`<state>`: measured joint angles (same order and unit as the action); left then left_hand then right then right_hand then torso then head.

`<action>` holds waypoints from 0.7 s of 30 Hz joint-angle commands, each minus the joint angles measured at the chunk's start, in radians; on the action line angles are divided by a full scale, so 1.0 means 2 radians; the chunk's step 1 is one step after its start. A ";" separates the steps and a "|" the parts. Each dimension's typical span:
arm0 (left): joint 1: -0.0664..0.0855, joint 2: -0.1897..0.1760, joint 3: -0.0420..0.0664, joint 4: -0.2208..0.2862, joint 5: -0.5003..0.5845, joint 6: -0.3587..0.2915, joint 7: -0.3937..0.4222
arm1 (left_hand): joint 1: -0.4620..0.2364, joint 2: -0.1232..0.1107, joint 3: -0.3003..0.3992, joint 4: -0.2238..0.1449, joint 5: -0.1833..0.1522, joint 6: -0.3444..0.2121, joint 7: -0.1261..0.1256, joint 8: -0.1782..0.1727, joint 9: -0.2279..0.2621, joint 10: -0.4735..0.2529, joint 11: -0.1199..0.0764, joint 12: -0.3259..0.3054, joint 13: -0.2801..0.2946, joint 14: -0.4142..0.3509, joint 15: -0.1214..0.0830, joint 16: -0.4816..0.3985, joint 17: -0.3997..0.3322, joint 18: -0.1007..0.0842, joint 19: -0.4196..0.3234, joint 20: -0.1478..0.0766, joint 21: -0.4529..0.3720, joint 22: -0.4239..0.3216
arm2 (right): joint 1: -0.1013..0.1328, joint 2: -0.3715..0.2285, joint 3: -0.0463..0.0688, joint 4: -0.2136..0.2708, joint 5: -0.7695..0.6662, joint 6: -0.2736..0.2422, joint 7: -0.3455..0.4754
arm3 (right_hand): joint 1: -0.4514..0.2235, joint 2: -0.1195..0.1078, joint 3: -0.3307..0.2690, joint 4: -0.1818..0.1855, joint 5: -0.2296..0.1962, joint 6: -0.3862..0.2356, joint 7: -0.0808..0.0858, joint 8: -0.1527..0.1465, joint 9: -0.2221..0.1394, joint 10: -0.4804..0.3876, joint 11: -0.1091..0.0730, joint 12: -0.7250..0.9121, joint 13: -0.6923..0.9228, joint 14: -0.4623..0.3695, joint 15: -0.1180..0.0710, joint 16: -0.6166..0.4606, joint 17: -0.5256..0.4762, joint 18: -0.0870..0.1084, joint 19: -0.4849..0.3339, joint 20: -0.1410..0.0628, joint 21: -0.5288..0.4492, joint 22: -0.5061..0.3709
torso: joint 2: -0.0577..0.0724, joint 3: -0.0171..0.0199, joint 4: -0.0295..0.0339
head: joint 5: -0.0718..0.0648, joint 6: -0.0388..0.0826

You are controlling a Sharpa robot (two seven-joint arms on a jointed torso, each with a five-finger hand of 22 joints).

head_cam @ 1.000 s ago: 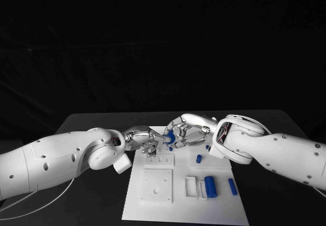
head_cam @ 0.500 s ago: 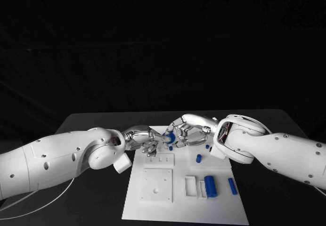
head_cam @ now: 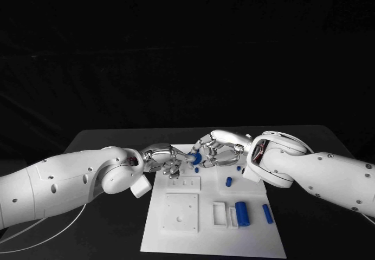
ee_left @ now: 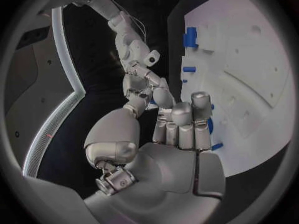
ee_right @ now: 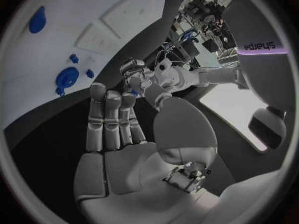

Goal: Assemble the parts on the task board

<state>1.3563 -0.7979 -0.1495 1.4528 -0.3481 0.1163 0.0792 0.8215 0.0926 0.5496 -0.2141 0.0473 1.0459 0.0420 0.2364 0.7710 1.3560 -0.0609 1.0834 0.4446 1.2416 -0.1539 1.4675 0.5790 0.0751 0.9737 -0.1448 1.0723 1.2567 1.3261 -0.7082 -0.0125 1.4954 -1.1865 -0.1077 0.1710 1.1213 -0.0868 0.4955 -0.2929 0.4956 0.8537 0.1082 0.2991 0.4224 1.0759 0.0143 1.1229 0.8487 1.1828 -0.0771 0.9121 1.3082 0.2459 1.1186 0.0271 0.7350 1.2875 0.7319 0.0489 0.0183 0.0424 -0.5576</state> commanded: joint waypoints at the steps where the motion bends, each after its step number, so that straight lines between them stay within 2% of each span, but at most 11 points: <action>1: 0.001 0.000 0.001 -0.003 0.023 -0.016 0.003 | 0.016 0.024 0.010 -0.007 0.004 0.002 0.001 0.002 0.001 0.000 -0.005 -0.003 -0.001 -0.008 -0.013 -0.003 -0.001 -0.003 -0.003 -0.055 -0.002 0.000 | -0.001 0.001 -0.001 0.006 -0.008 -0.004 0.012 | -0.001 0.002 0.003 0.000 -0.002 0.016 0.012 0.004 0.001 -0.001 0.003 0.002 0.001 -0.001 -0.001 0.002 0.007 0.008 -0.001 -0.003 0.002 0.001 | 0.000 -0.0001 0.0002 | 0.000 0.000; 6: 0.001 0.000 0.000 -0.001 0.023 -0.008 0.002 | 0.015 0.025 0.011 -0.008 0.004 0.005 0.000 0.003 0.002 0.000 -0.006 -0.003 -0.001 -0.008 -0.013 -0.004 -0.001 -0.003 -0.004 -0.055 -0.002 0.000 | -0.001 0.001 -0.001 0.003 -0.009 -0.056 0.011 | -0.008 -0.006 0.002 0.000 0.002 0.000 0.013 -0.006 -0.005 -0.006 0.004 -0.001 0.001 -0.006 0.000 0.003 0.003 0.008 -0.006 -0.002 0.000 0.001 | 0.000 -0.0002 0.0005 | 0.000 0.000; 8: 0.001 0.000 0.000 0.000 0.023 -0.006 0.002 | 0.014 0.025 0.011 -0.009 0.005 0.006 -0.001 0.004 0.002 0.000 -0.006 -0.003 -0.002 -0.008 -0.014 -0.004 -0.001 -0.003 -0.004 -0.055 -0.002 0.000 | -0.001 0.001 -0.001 0.002 -0.009 -0.085 0.008 | -0.013 -0.011 -0.001 0.000 0.002 -0.011 0.015 -0.012 -0.007 -0.009 0.006 -0.004 0.000 -0.010 0.002 0.001 0.000 0.008 -0.010 0.000 -0.002 0.000 | 0.000 -0.0002 0.0004 | 0.000 0.001; 10: 0.001 0.000 -0.001 0.000 0.023 -0.004 0.002 | 0.014 0.025 0.012 -0.009 0.005 0.007 -0.001 0.004 0.003 0.000 -0.006 -0.004 -0.002 -0.008 -0.014 -0.004 -0.001 -0.003 -0.004 -0.055 -0.002 0.001 | -0.002 0.001 -0.001 0.001 -0.009 -0.097 0.008 | -0.013 -0.011 -0.001 0.000 0.003 -0.015 0.017 -0.014 -0.008 -0.011 0.008 -0.007 0.000 -0.013 0.003 0.000 -0.002 0.008 -0.013 0.001 -0.004 -0.001 | 0.000 -0.0001 0.0004 | 0.000 0.000; 13: 0.001 -0.001 -0.001 0.001 0.023 -0.002 0.003 | 0.013 0.026 0.012 -0.009 0.005 0.007 -0.001 0.004 0.003 0.000 -0.007 -0.004 -0.002 -0.008 -0.014 -0.004 -0.001 -0.003 -0.005 -0.055 -0.002 0.001 | -0.002 0.001 -0.001 0.001 -0.009 -0.101 0.007 | -0.012 -0.012 0.000 0.000 -0.003 -0.017 0.020 -0.015 -0.009 -0.013 0.011 -0.009 -0.001 -0.015 0.006 -0.002 -0.006 0.008 -0.016 0.002 -0.007 -0.002 | 0.000 -0.0001 0.0001 | 0.000 0.001; 21: 0.001 -0.001 -0.001 0.001 0.020 -0.004 0.005 | 0.012 0.027 0.012 -0.010 0.007 0.010 -0.002 0.006 0.004 0.000 -0.007 -0.004 -0.002 -0.008 -0.014 -0.005 -0.001 -0.003 -0.005 -0.055 -0.003 0.001 | -0.002 0.002 -0.001 0.001 -0.008 -0.088 0.014 | -0.011 -0.013 0.001 0.000 -0.010 -0.018 0.022 -0.015 -0.009 -0.014 0.012 -0.010 -0.002 -0.016 0.007 -0.002 -0.008 0.008 -0.017 0.003 -0.008 -0.003 | 0.000 0.0000 0.0000 | 0.000 0.001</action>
<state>1.3575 -0.8003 -0.1517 1.4527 -0.3137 0.1141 0.0792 0.8122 0.1018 0.5517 -0.2147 0.0576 1.0596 0.0358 0.2452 0.7771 1.3565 -0.0682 1.0794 0.4408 1.2441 -0.1565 1.4637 0.5779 0.0751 0.9681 -0.1432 1.0723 1.2567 1.3234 -0.7045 -0.0147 1.4949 -1.1961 -0.2744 0.1765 1.1003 -0.1080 0.4954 -0.2929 0.4764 0.8214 0.1480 0.2727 0.4062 1.0525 0.0376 1.1073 0.8466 1.1538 -0.0663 0.9121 1.2925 0.2459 1.0910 0.0320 0.7236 1.2824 0.7319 0.0487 0.0183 0.0429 -0.5557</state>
